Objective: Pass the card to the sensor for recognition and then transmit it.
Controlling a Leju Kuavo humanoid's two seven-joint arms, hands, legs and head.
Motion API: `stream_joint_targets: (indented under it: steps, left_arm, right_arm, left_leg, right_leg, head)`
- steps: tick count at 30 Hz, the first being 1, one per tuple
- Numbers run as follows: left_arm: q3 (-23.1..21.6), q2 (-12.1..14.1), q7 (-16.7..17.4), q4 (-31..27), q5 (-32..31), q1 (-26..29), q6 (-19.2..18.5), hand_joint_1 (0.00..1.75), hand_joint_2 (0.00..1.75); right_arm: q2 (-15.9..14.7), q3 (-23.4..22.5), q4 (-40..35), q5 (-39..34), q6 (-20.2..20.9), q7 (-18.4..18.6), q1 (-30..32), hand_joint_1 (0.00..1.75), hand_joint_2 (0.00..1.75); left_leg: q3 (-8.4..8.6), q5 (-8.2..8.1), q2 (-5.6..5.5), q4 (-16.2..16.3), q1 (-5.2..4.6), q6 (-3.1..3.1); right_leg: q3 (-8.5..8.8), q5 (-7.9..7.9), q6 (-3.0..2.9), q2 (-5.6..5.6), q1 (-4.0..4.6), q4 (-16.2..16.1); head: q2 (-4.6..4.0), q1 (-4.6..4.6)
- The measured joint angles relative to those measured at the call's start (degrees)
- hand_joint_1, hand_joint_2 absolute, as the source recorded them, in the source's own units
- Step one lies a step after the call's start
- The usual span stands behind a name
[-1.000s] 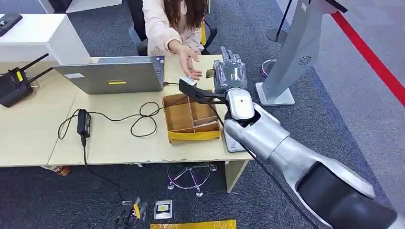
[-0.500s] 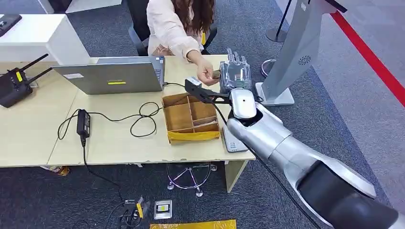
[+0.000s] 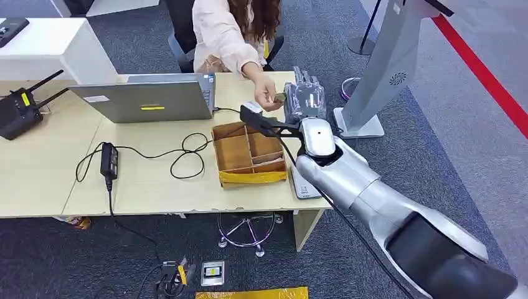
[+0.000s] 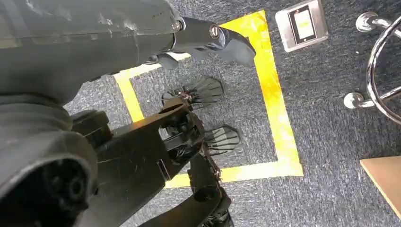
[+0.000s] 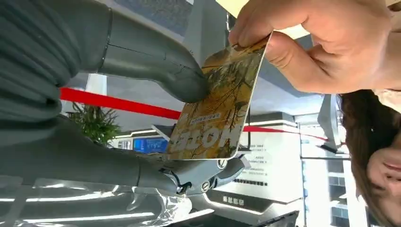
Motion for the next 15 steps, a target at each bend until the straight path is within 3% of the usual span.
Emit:
stream_joint_targets:
  steps: [8, 9, 10, 12, 15]
  left_arm:
    - [0.00, -0.02, -0.24, 0.00, -0.28, 0.00, -0.07, 0.00, 0.00]
    - [0.00, -0.02, -0.24, 0.00, -0.28, 0.00, -0.07, 0.00, 0.00]
    - [0.00, -0.02, -0.24, 0.00, -0.28, 0.00, -0.07, 0.00, 0.00]
    - [0.00, -0.04, -0.41, 0.00, -0.28, 0.00, -0.11, 0.00, 0.00]
    - [0.00, -0.15, -0.98, 0.00, -0.35, -0.01, -0.13, 0.00, 0.00]
  right_arm:
    - [0.00, -0.74, 0.00, -0.09, -0.50, -1.57, 0.65, 1.75, 1.75]
    - [0.00, -0.76, 0.00, -0.09, -0.52, -1.59, 0.70, 1.62, 1.75]
    - [0.00, -0.81, 0.00, -0.09, -0.52, -1.59, 0.74, 0.00, 0.00]
    - [0.02, -1.07, 0.00, -0.55, -1.11, -2.21, 0.84, 0.00, 0.00]
    - [0.07, -1.55, -0.02, -2.47, -2.07, -6.03, 1.08, 0.00, 0.00]
  left_leg:
    - [-0.01, 0.00, 0.00, 0.00, 0.00, 0.00]
    - [0.00, 0.00, 0.00, 0.00, 0.00, 0.00]
    - [0.00, 0.00, 0.00, 0.00, 0.00, 0.00]
    - [0.00, 0.00, 0.00, 0.00, 0.00, 0.00]
    - [0.02, 0.00, 0.00, 0.00, 0.00, 0.00]
  right_leg:
    - [-0.01, 0.00, 0.00, 0.01, 0.00, 0.00]
    - [0.00, 0.00, 0.00, 0.01, 0.00, 0.00]
    - [0.00, 0.00, 0.00, 0.01, 0.00, 0.00]
    - [-0.01, 0.00, 0.00, 0.01, 0.00, 0.00]
    - [0.00, 0.00, 0.00, 0.02, 0.00, 0.00]
  head:
    - [0.00, 0.00]
    - [0.00, 0.00]
    - [0.00, 0.00]
    - [0.00, 0.00]
    - [0.00, 0.00]
